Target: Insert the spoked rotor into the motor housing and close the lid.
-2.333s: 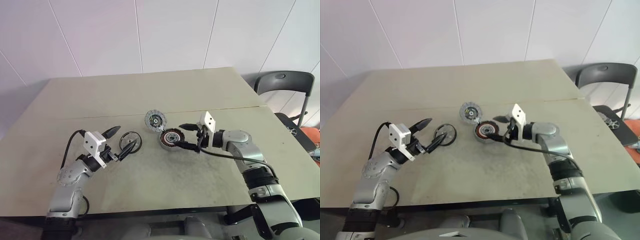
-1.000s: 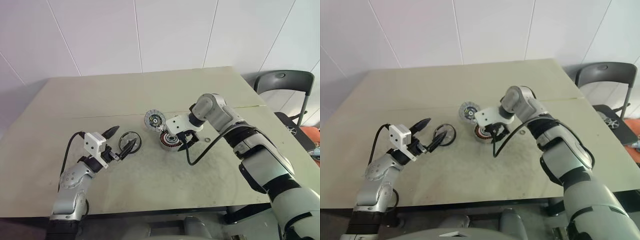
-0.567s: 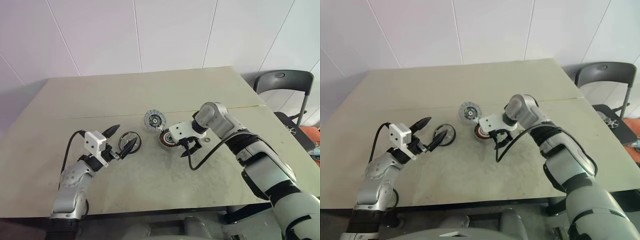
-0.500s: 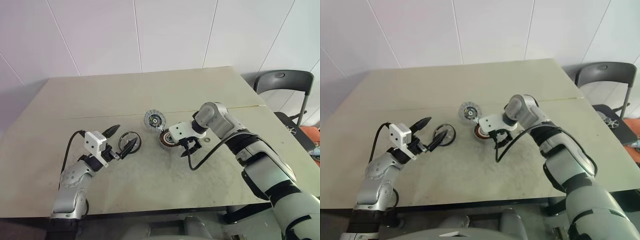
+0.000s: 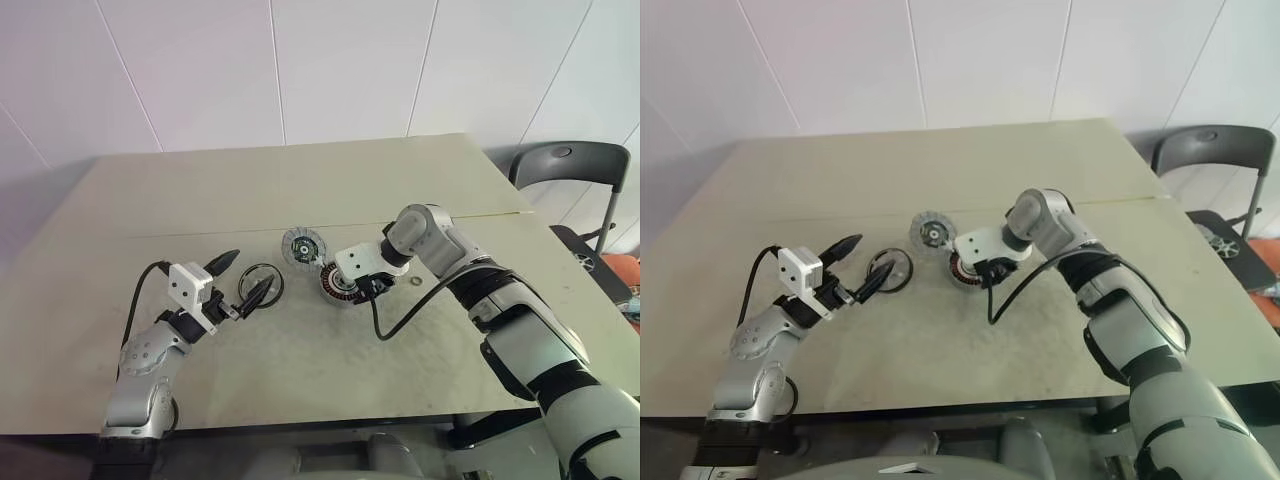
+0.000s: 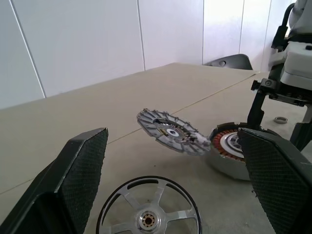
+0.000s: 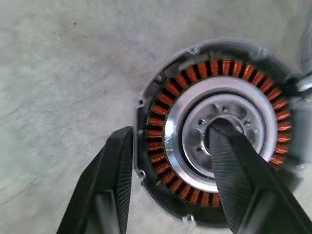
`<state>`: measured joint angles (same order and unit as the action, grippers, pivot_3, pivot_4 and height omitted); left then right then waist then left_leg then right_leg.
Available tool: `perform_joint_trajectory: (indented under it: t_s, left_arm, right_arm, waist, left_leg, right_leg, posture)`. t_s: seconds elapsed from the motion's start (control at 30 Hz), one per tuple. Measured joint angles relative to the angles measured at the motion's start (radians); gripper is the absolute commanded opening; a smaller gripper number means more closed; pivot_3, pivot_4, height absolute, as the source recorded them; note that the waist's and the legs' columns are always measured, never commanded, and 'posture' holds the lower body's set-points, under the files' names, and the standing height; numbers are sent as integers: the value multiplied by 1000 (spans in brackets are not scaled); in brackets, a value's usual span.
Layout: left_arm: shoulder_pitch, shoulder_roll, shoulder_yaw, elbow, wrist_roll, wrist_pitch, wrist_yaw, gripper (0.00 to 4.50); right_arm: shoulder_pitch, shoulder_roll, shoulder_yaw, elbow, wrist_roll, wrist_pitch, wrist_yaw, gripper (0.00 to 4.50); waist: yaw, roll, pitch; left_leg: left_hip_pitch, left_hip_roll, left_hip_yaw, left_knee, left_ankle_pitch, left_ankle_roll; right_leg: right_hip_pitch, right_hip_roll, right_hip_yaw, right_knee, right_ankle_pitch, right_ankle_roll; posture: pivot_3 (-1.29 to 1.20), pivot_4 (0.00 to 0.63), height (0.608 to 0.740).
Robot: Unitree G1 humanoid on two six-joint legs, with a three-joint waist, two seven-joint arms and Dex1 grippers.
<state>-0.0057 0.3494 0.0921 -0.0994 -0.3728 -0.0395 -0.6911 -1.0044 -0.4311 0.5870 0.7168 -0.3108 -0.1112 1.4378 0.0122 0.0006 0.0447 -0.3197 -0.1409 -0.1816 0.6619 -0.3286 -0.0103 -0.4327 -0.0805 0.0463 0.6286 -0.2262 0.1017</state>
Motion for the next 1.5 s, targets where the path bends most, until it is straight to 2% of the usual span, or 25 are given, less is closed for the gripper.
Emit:
perform_joint_trajectory:
  t_s: [0.2,0.43,0.6,0.87,1.0,1.13,1.27,1.37,1.5]
  left_arm:
    - [0,0,0,0,0,0,2,4500]
    - [1,-1,0,0,0,0,3,4500]
    - [0,-3,0,0,0,-1,3,4500]
    - [-1,-5,0,1,2,-10,4,4500]
    - [-1,-6,0,1,2,-11,6,4500]
    - [4,-6,1,1,2,-14,8,4500]
    - [5,-6,1,0,2,-15,12,4500]
    - [5,-6,1,1,2,-15,13,4500]
    - [-2,-6,0,1,2,-15,6,4500]
  right_arm:
    - [11,-4,-3,-24,1,13,8,1908]
    - [82,-34,-4,-213,43,93,124,1908]
    - [127,-59,-4,-315,51,131,149,1908]
    - [142,-44,-3,-297,63,141,105,4475]
    - [158,-41,-40,-298,133,210,120,4475]
    - [175,-41,-165,-294,278,329,131,4475]
    - [165,-51,-299,-152,335,387,16,4475]
    - [185,-95,-351,-24,335,385,-54,4475]
    - [237,-104,-417,130,338,310,-151,4475]
  waist:
    - [1,0,0]
    - [2,0,0]
    - [3,0,0]
    - [3,-1,-1]
    - [3,-1,-1]
    - [3,-1,-1]
    - [6,-1,-1]
    - [16,-1,-1]
    - [19,-1,-1]
  left_leg:
    - [1,1,1,0,-1,2]
    - [-1,1,1,0,-1,0]
    - [-1,1,1,0,-2,2]
    - [0,1,1,1,-2,3]
    - [0,1,1,1,-2,2]
    - [0,1,1,1,-2,3]
    - [0,1,1,1,-2,3]
    - [0,1,2,1,-2,3]
    - [0,2,4,1,-2,3]
  right_leg:
    - [0,1,1,1,1,-1]
    - [-1,1,1,0,1,-1]
    - [-1,1,1,0,1,-1]
    - [0,1,1,0,1,-1]
    - [0,1,1,1,1,-2]
    - [0,1,1,0,1,-2]
    - [1,1,1,0,1,-2]
    - [0,1,1,-1,1,-2]
    - [0,1,2,-1,1,-2]
  posture:
    - [0,0,740]
    - [0,0,740]
    - [0,0,740]
    - [0,0,740]
    - [0,0,740]
    - [0,0,740]
    - [0,0,740]
    - [0,0,740]
    - [0,0,740]
